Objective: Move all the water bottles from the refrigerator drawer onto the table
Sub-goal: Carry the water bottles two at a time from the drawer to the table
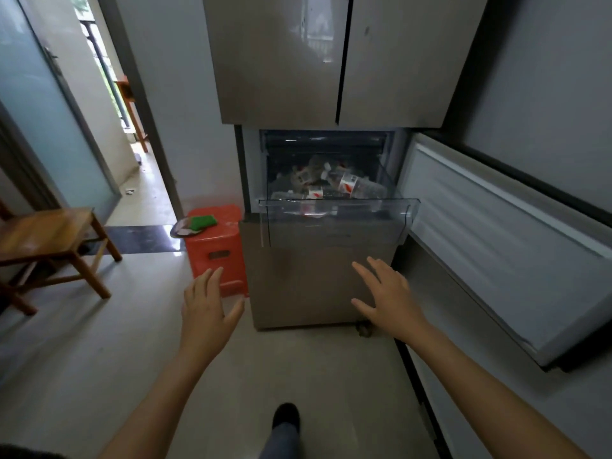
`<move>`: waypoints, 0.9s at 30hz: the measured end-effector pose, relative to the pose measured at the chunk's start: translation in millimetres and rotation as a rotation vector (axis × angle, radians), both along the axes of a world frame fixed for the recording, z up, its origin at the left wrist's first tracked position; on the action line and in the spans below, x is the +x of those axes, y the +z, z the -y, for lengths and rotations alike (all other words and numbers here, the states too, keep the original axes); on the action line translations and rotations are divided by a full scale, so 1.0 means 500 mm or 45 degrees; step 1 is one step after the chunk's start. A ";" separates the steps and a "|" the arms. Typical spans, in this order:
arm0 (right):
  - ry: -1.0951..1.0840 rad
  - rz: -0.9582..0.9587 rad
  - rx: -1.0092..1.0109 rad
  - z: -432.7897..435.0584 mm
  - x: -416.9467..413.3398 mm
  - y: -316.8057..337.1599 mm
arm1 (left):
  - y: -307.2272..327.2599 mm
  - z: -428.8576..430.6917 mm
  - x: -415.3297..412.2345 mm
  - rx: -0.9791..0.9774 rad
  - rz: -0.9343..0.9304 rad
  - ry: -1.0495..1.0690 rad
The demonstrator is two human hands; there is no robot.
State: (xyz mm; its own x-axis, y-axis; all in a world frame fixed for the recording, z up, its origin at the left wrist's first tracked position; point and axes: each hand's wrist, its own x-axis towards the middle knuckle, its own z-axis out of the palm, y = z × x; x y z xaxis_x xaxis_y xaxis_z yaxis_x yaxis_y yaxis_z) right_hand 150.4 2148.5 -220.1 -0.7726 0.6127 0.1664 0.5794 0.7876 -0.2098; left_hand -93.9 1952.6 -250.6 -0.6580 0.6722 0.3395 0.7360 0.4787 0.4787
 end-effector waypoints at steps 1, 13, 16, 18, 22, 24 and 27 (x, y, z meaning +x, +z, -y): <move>0.008 0.012 0.007 -0.024 -0.018 0.002 | -0.002 -0.030 -0.013 0.021 0.010 -0.005; -0.130 0.115 -0.035 -0.378 -0.211 0.024 | 0.054 -0.488 -0.194 0.134 0.012 -0.186; -0.128 0.144 -0.106 -0.420 -0.228 0.003 | 0.046 -0.548 -0.210 0.089 -0.007 -0.227; -0.103 0.189 -0.120 -0.451 -0.232 -0.009 | 0.041 -0.590 -0.220 0.054 -0.003 -0.255; -0.124 0.048 -0.173 -0.522 -0.229 -0.009 | 0.033 -0.659 -0.230 -0.010 -0.015 -0.265; -0.103 0.020 -0.166 -0.561 -0.237 -0.004 | 0.028 -0.683 -0.232 -0.061 0.010 -0.240; -0.015 0.039 -0.142 -0.630 -0.263 0.004 | 0.021 -0.707 -0.228 -0.115 0.083 -0.164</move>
State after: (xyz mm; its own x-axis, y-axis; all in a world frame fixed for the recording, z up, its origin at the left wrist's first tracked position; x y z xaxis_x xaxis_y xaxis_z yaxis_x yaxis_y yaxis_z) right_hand 18.8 2463.5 -218.2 -0.7691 0.6350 0.0730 0.5958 0.7536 -0.2777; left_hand -208.0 2305.8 -240.2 -0.5828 0.7784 0.2332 0.7631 0.4255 0.4865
